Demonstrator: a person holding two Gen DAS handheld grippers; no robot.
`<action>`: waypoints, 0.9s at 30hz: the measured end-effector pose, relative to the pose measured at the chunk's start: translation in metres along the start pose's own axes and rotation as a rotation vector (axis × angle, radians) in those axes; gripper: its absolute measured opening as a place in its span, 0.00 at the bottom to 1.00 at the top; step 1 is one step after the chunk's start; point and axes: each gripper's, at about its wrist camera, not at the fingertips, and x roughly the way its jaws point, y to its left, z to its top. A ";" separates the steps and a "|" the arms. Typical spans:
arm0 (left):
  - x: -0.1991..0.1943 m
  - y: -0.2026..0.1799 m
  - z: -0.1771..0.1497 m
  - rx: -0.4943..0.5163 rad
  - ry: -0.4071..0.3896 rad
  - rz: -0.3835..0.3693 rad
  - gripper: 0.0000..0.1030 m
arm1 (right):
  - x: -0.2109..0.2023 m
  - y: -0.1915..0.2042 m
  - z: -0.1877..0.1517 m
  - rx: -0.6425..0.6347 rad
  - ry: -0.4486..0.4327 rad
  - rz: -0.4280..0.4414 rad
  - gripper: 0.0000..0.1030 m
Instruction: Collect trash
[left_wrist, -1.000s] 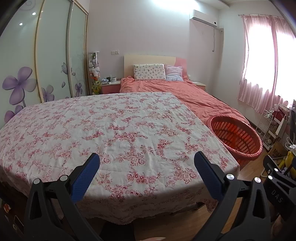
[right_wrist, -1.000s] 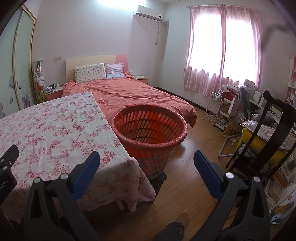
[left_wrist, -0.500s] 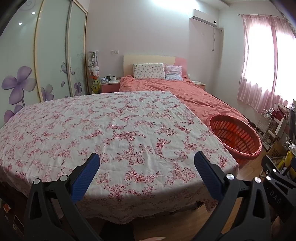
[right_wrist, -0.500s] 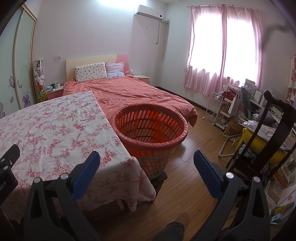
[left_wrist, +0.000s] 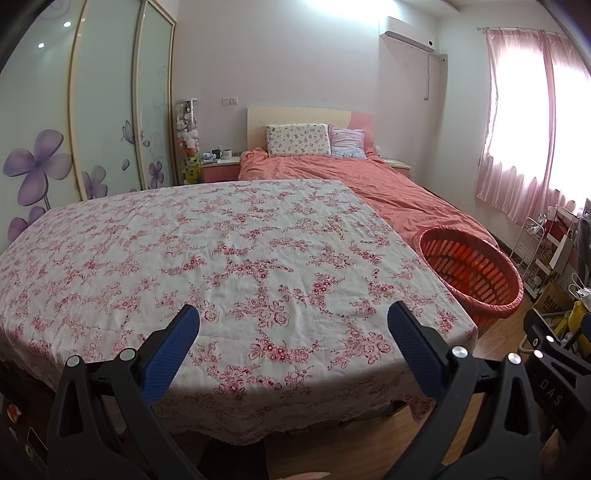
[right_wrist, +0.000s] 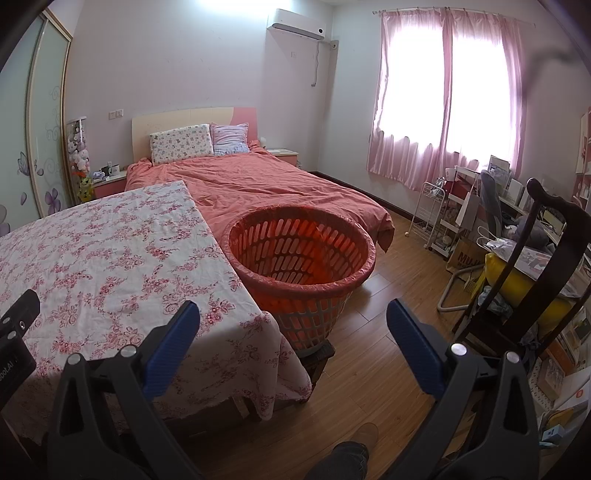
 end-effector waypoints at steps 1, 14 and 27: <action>0.000 0.000 0.000 0.000 0.001 0.000 0.98 | 0.000 0.000 0.000 0.000 0.000 0.000 0.96; 0.000 0.001 -0.001 0.000 0.000 0.002 0.98 | 0.000 0.000 0.000 0.000 0.000 0.001 0.96; 0.001 0.002 -0.002 0.001 0.002 0.004 0.98 | 0.000 -0.001 0.001 0.001 0.001 0.001 0.96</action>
